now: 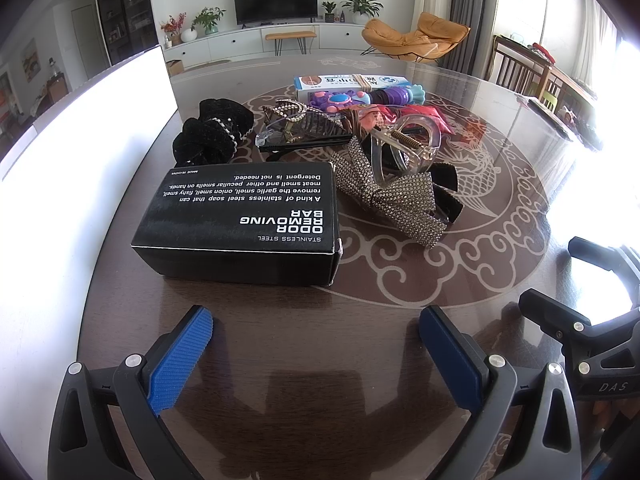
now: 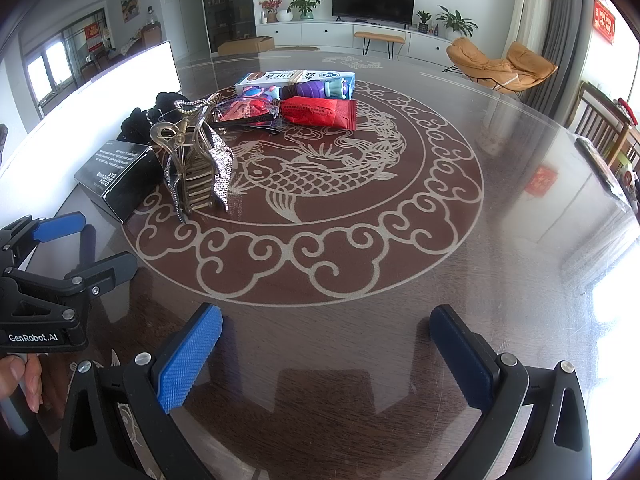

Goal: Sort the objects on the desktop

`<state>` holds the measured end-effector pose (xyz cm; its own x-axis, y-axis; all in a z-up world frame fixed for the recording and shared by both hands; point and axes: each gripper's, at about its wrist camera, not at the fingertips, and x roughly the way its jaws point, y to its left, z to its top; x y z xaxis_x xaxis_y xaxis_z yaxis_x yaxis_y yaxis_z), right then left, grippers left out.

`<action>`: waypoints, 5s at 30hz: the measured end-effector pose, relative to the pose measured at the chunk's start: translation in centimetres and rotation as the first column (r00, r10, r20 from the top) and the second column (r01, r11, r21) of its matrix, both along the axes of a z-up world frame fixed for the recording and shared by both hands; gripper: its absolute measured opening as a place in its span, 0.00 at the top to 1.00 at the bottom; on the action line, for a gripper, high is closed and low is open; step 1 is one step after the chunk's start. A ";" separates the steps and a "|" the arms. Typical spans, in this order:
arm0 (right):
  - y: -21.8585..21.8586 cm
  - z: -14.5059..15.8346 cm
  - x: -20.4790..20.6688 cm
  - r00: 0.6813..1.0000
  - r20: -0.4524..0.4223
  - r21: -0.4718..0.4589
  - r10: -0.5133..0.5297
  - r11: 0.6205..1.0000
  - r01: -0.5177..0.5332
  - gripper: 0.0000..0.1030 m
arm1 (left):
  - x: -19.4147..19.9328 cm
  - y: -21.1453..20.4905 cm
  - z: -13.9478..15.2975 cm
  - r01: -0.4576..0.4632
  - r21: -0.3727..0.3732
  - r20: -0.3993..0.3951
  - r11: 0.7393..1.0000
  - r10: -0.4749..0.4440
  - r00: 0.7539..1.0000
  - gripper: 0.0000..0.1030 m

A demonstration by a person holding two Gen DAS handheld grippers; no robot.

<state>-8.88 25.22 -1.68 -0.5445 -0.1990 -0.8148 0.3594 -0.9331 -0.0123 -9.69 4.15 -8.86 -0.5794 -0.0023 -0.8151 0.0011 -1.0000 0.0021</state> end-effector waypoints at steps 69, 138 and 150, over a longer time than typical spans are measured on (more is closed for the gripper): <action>-3.6 3.1 -2.1 0.984 -0.029 -0.041 0.175 0.984 -0.176 0.00 | 10.6 -2.9 0.1 -0.002 0.001 -0.102 1.000 0.002 0.995 0.00; 2.0 0.1 -1.0 0.997 -0.002 0.001 0.071 0.997 -0.071 0.00 | -2.0 -7.5 5.1 -0.533 0.450 0.078 0.716 0.563 0.823 0.00; 1.9 0.2 -0.9 0.997 -0.001 -0.002 0.079 0.997 -0.079 0.00 | -4.6 -7.0 1.3 -0.499 0.235 0.041 0.834 0.504 0.863 0.02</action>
